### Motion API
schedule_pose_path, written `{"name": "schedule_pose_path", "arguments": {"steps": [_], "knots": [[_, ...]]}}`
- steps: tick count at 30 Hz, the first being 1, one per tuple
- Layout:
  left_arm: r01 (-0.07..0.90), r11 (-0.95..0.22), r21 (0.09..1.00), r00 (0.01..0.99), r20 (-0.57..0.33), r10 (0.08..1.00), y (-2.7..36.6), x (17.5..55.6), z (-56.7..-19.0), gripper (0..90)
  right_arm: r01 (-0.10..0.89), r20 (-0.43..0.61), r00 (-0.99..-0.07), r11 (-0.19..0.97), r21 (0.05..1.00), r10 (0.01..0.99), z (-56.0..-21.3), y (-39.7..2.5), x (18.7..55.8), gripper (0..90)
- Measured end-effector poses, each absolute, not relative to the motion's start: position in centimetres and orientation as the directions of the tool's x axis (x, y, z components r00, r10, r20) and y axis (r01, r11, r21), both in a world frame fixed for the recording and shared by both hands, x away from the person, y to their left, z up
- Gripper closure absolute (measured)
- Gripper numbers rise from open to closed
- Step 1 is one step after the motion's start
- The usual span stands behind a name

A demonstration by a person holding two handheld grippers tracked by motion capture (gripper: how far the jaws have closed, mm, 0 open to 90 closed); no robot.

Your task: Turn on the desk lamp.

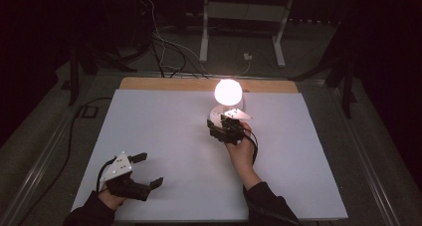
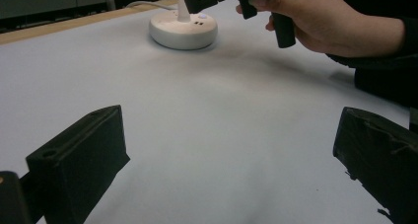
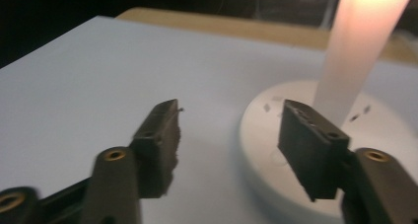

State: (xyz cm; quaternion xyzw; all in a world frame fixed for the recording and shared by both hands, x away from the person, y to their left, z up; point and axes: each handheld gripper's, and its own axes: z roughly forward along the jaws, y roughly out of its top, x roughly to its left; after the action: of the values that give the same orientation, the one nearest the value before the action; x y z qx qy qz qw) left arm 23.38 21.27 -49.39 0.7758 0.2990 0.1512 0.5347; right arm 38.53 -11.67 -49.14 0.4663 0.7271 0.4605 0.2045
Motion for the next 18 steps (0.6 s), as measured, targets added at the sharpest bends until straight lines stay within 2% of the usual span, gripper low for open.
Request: {"name": "schedule_pose_path", "arguments": {"steps": [3,6,9,12,15,18], "knots": [[0.302,-0.249,0.920,0.775,-0.085,0.626,21.3,23.4,-49.4,0.4,0.517,0.165,-0.490,0.133,0.846,0.856,-49.2,-11.8,38.5,29.0],[0.303,-0.250,0.920,0.775,-0.085,0.626,21.3,23.4,-49.4,0.4,0.516,0.180,-0.534,0.151,0.843,0.826,-49.1,-12.0,38.4,14.9],[0.301,-0.247,0.921,0.776,-0.086,0.625,21.2,23.4,-49.4,0.4,0.498,0.173,-0.590,0.187,0.847,0.789,-48.8,-12.3,38.0,13.1],[0.302,-0.249,0.920,0.776,-0.086,0.625,21.3,23.4,-49.4,0.4,0.513,0.201,-0.632,0.210,0.832,0.748,-48.4,-12.6,38.1,1.7],[0.301,-0.248,0.921,0.776,-0.085,0.625,21.3,23.4,-49.4,0.4,0.514,0.199,-0.646,0.227,0.827,0.737,-48.1,-12.7,38.1,0.6],[0.302,-0.248,0.920,0.777,-0.086,0.624,21.3,23.4,-49.4,0.4,0.476,0.140,-0.669,0.276,0.835,0.730,-47.4,-13.1,37.7,0.0]]}}
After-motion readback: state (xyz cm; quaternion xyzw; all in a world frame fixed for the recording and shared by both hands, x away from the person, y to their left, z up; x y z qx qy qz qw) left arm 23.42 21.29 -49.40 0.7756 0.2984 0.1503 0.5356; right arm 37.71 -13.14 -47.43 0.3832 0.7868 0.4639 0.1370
